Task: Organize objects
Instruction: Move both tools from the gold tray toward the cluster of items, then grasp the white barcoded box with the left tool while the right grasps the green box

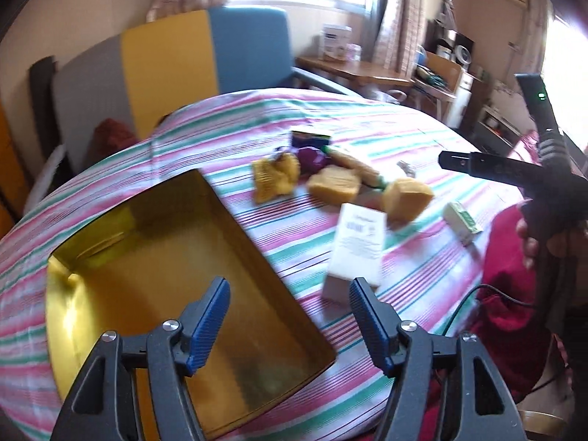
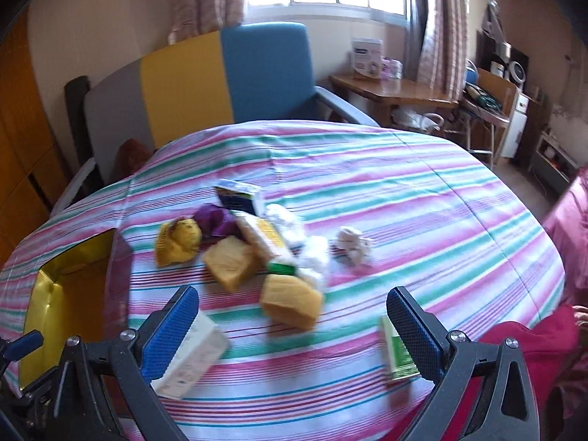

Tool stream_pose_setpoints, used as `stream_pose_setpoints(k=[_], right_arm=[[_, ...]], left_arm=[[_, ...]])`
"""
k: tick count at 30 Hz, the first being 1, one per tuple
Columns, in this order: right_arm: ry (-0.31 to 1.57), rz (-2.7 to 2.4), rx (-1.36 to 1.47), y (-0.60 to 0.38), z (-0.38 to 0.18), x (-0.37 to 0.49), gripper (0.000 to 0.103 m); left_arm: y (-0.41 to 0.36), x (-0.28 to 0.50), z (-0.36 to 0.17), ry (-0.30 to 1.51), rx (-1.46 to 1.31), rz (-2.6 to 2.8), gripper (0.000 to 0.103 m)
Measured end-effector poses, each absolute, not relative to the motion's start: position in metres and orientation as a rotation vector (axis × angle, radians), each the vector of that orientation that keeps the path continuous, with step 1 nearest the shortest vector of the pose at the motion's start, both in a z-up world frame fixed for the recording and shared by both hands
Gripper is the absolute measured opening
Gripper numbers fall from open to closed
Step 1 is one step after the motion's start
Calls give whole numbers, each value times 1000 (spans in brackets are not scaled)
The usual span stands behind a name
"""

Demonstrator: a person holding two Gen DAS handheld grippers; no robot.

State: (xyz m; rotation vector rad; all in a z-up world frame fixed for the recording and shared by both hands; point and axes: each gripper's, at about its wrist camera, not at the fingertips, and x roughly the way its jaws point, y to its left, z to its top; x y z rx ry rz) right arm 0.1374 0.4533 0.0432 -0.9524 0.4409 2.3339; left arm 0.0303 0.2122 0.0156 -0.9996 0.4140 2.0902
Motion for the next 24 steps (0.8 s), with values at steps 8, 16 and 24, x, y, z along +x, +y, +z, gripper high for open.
stream_pose_setpoints(k=[8,16,24], right_arm=[[724,2310,-893,497,20,159,103],[836,2355,-785,503,23,167,103],[851,2324,-794,508,20,168,103]], left_arm=[[281,27,-4,599,-999,1929,71],[327,8,-48,702,-1103,1794,78],[320,14,-62,629,-1132,1792,50]])
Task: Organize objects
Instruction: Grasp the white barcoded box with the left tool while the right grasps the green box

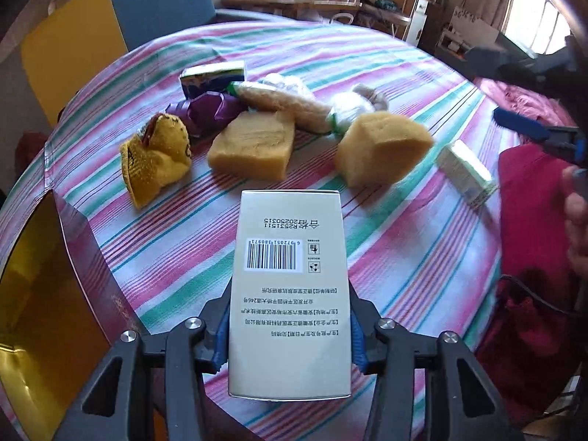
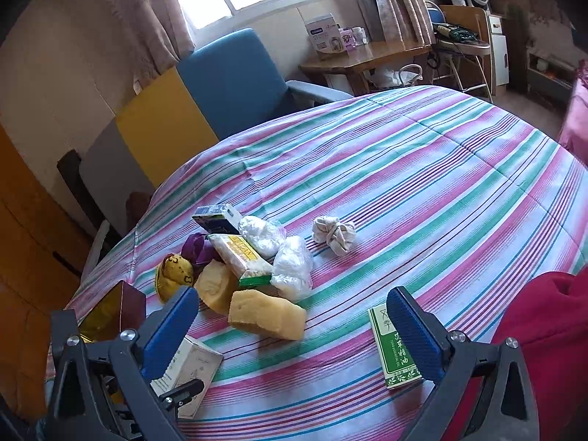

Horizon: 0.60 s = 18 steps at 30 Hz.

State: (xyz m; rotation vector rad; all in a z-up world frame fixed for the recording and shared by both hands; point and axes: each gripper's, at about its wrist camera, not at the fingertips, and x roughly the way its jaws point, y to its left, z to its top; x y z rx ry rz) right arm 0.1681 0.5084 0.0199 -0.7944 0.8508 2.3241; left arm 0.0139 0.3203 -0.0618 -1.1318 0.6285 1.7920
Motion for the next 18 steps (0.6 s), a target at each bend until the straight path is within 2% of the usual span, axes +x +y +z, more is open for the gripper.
stream_pose_setpoints(k=[4,6,9,12,13,16,18], right_arm=[[912,2276,-812,518,16,171,103],[939,2258,-859,525,14,170,99],[869,2195,-1003,535,12,164,96],[739,2118,-1171,541,7,155,84],[701,2085,-1241,542,3,151,84],[609,2023,-1372,544,-10,143,68],[566,1973,-1458,544,-22,138,65]], left_arm=[[296,30,-40,565,-1043,1838,50],[285,35,-27,546,-1008,1855,50],[274,33,-12,499,-988,1883,50],[256,30,2,425,-993,1905,50],[252,29,4,410,-995,1913,50],[233,24,9,364,-999,1949,50],[218,16,11,325,-1018,1975,50]])
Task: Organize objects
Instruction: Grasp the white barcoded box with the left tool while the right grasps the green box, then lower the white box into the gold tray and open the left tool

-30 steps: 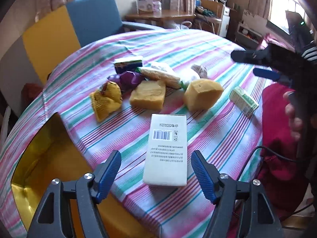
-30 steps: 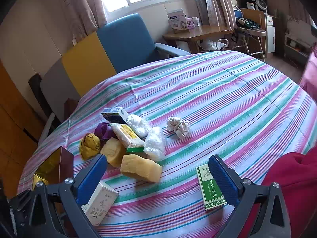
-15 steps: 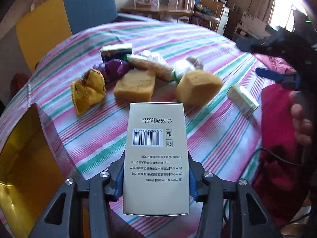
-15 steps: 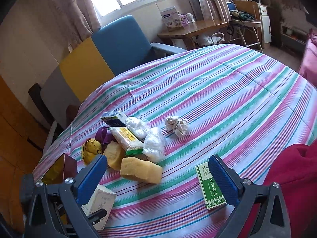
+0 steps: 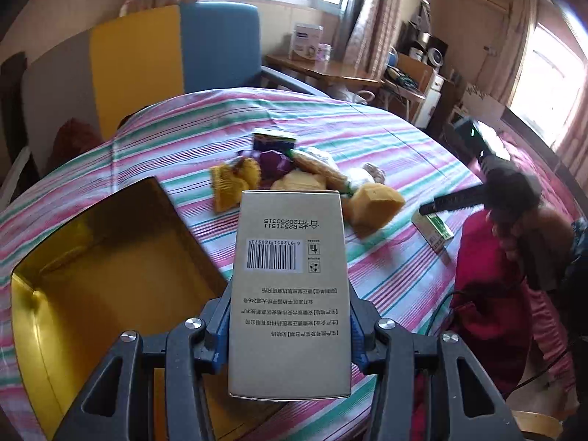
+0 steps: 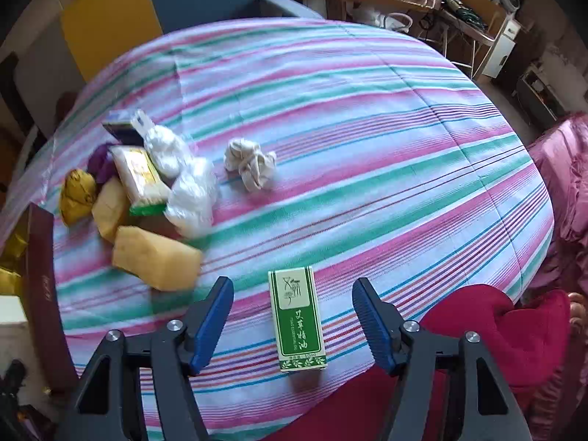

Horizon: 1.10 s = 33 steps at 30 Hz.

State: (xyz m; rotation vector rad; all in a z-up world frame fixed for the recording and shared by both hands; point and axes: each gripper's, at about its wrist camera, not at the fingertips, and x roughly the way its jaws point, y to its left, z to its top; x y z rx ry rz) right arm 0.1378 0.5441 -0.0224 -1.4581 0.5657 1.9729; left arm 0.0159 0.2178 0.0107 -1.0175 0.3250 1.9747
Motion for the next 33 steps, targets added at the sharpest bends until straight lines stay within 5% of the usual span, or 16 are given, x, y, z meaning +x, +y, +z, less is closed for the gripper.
stream_pose_setpoints(k=[4,6,14,29,33], right_arm=[[456,1898,-1581,538,-41,126,51],[398,1865,-1630,535,-49,121,32],[421,1886,-1612,538,-46,127,31],[462,1897,-1598,540,-40,124,31],[467,1901,-1595,542,-41,123,31]], left_arm=[[165,-15,17,249,-1060,2098,50],[139,-34,17,230,-1089,2169,50],[42,-126,-18,123,-1321,2374,50],[55,-187,-54,109,-1463,2415,51],[51,-182,-40,106,-1415,2442,66]])
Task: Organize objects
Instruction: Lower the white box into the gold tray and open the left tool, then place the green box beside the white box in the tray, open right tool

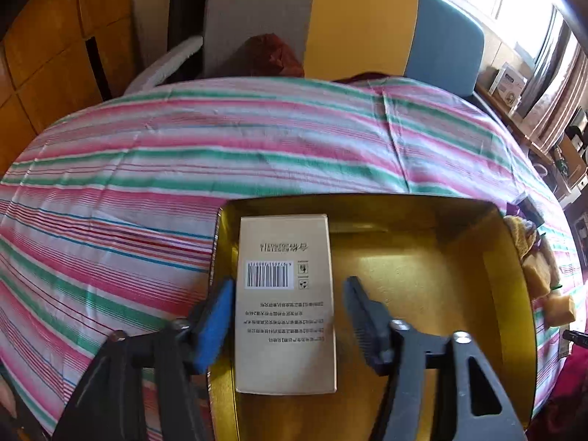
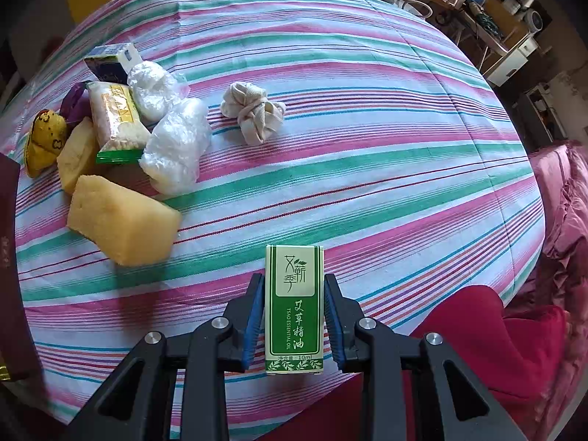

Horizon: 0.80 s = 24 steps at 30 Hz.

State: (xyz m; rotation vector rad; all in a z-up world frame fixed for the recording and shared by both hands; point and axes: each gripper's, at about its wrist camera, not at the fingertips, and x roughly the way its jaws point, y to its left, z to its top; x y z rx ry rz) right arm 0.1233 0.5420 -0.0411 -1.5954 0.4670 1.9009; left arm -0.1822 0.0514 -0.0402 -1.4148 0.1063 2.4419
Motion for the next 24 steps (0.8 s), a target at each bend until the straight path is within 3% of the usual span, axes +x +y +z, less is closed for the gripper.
stream_pose_setpoints(k=[7,14,24], right_arm=[[501,1928,-1519,545,-32,130,31],[488,2030,-1392,532,-5,130,31],[368,2502,-1336,391,77,58,31]], left_arm=[[22,-141,0,77,-1271,2551,65],[-9,-82,2,91,-1210,2614,65],[-45,-43,-9,8,-1297,2644,65]])
